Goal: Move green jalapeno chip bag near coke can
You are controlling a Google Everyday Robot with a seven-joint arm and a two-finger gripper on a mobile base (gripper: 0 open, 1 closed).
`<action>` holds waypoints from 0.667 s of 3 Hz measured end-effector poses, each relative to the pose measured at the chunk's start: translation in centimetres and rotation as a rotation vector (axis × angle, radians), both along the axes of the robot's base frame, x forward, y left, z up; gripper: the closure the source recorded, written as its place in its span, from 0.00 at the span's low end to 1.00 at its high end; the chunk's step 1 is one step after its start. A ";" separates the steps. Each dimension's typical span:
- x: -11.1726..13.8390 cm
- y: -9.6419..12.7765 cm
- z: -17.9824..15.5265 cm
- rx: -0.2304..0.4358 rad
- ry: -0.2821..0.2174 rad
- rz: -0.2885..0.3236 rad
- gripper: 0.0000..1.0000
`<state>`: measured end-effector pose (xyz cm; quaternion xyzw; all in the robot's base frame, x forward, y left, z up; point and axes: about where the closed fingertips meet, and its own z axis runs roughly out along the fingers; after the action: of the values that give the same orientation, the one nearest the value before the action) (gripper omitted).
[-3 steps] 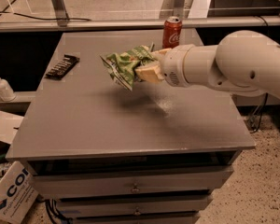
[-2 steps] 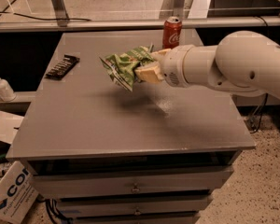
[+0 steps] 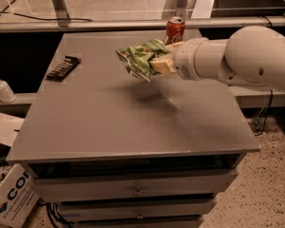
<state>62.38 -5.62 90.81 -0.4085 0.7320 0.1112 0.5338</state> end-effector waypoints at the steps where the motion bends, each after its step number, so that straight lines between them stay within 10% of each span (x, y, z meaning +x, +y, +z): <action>1: 3.4 -3.4 0.0 -0.022 -0.022 -0.071 1.00; 2: 6.6 -6.3 -0.8 -0.050 -0.021 -0.125 1.00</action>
Offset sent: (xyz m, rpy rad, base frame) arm 0.1086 -0.1063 -0.0215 -0.0879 -0.0157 -0.2032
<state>68.97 -11.96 90.02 -0.3761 0.7530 0.0550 0.5372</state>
